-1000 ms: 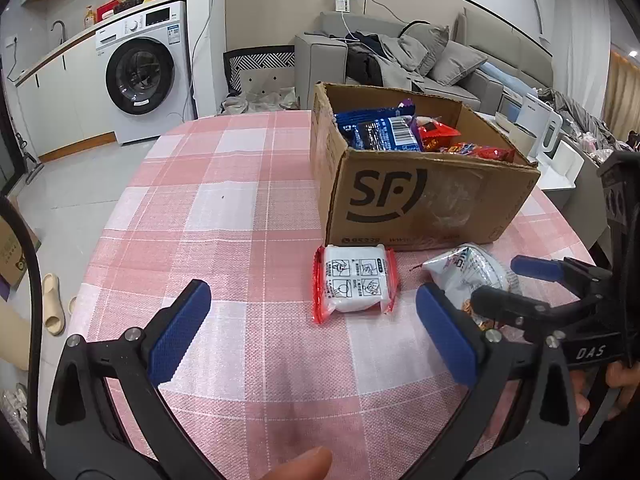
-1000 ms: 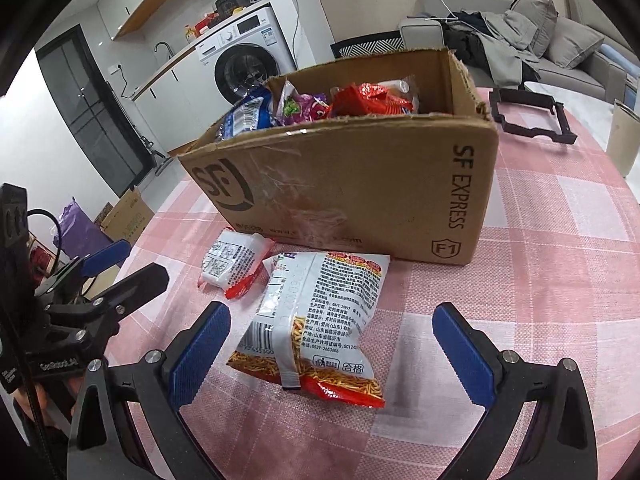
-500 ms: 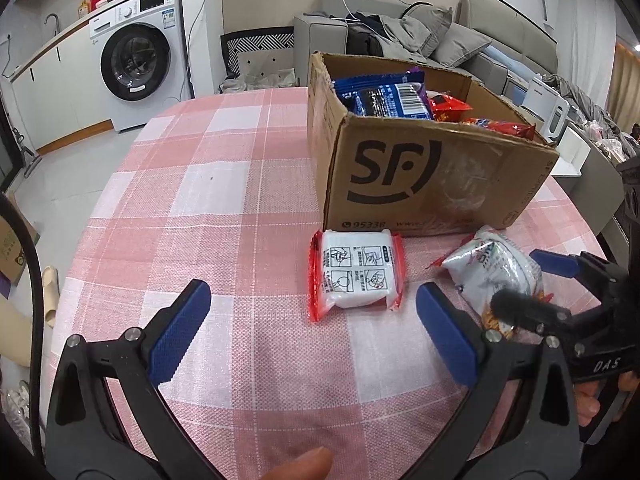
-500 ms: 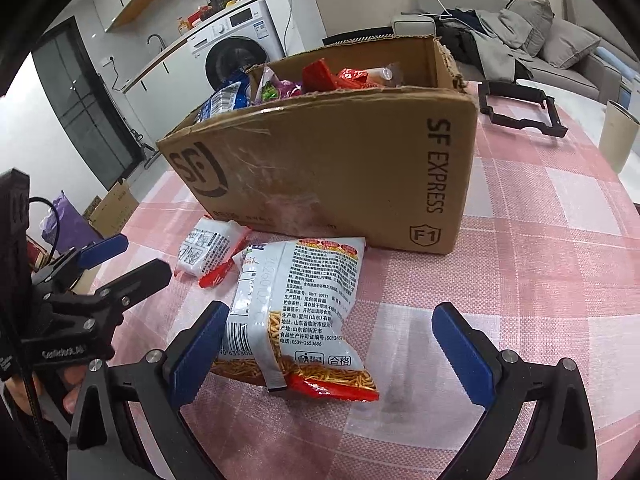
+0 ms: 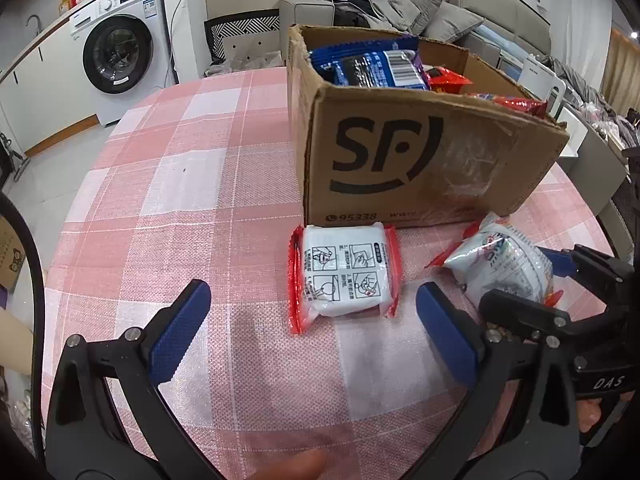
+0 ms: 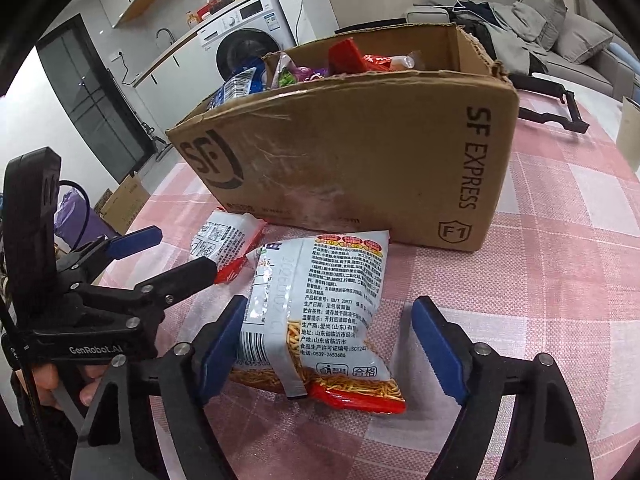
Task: Organize snacks
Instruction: 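Grasp the white packet with the left tool while the right tool grasps the noodle bag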
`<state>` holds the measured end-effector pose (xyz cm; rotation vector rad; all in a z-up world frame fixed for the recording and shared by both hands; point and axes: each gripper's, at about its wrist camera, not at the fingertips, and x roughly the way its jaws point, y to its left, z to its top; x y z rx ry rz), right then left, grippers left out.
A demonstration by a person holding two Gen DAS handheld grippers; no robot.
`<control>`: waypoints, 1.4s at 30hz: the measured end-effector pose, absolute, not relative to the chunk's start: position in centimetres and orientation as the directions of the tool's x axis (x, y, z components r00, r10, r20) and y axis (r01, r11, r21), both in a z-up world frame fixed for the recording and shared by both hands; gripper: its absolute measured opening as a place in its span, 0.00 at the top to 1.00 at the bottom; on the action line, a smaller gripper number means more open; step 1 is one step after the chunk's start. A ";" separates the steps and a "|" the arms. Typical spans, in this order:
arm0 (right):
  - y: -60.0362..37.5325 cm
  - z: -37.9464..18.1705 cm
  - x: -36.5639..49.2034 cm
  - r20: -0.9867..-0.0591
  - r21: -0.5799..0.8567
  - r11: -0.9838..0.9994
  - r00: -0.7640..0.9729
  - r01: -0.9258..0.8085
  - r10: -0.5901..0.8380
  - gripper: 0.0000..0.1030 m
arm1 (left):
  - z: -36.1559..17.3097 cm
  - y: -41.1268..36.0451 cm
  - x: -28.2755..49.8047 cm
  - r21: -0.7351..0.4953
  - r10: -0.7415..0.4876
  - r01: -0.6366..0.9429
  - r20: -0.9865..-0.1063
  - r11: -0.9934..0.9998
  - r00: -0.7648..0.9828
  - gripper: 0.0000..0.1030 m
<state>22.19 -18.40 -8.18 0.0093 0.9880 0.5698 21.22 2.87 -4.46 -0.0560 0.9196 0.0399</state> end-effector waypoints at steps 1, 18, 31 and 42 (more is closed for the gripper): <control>-18.3 -8.2 22.1 -0.784 0.260 0.854 0.417 -0.451 0.459 0.19 | -4.5 2.7 21.2 -0.028 0.011 -0.056 -0.797 0.998 0.604 0.01; -18.5 -8.1 21.4 -0.768 0.284 0.833 0.408 -0.474 0.494 0.29 | -6.2 3.3 22.8 -0.070 -0.046 -0.021 -0.820 0.997 0.570 0.44; -19.0 -7.4 20.6 -0.747 0.287 0.831 0.432 -0.476 0.505 0.47 | -5.6 4.0 21.3 -0.119 -0.091 -0.005 -0.788 0.993 0.609 0.59; -20.0 -6.0 19.9 -0.727 0.296 0.832 0.454 -0.469 0.515 0.47 | -3.8 3.9 19.1 -0.132 -0.086 -0.023 -0.754 0.991 0.651 0.59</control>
